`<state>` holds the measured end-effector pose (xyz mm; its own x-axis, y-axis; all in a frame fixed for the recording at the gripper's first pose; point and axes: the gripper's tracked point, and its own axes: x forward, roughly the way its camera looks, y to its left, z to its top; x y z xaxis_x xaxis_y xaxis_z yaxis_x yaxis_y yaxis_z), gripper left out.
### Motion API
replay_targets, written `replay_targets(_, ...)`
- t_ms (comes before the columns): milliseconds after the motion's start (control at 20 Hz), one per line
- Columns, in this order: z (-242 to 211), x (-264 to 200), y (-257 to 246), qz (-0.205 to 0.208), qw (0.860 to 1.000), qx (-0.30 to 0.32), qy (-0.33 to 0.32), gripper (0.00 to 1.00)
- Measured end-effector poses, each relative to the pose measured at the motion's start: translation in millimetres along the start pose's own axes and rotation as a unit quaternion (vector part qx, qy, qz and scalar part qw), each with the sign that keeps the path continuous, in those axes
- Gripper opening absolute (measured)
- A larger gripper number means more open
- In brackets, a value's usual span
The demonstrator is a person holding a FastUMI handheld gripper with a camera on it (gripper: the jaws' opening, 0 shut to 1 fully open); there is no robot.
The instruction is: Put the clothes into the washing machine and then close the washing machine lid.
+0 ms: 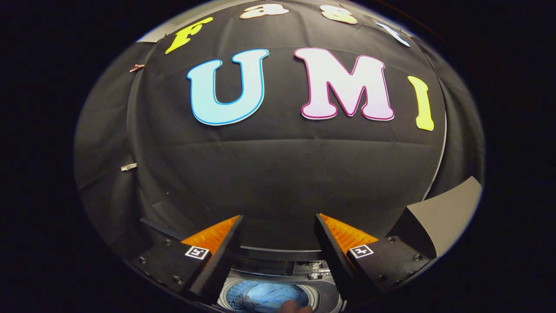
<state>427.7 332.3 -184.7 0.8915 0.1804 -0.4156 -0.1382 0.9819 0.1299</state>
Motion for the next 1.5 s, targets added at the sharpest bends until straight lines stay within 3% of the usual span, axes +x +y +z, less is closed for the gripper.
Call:
replay_targets(350,10.1,-12.1,-1.1,-0.025,0.998,-0.007,-0.048,1.0)
replay_targets(750,4.2,-18.6,2.4,-0.031,0.999,-0.01,-0.029,1.0)
replay_targets(800,-21.4,-18.8,4.4,-0.026,0.999,-0.014,0.016,1.0)
replay_targets(900,-110.1,-26.9,33.9,0.03,0.987,0.066,0.144,0.98)
replay_targets(1050,-160.9,-23.1,29.1,0.014,0.985,0.059,0.161,1.0)
replay_targets(1200,-123.8,-24.2,25.0,0.016,0.999,-0.006,0.048,0.98)
replay_targets(1400,-32.4,-30.1,27.3,0.031,0.996,-0.042,-0.067,0.98)
replay_targets(1500,-2.1,-22.9,36.0,0.032,0.995,-0.042,-0.081,0.98)
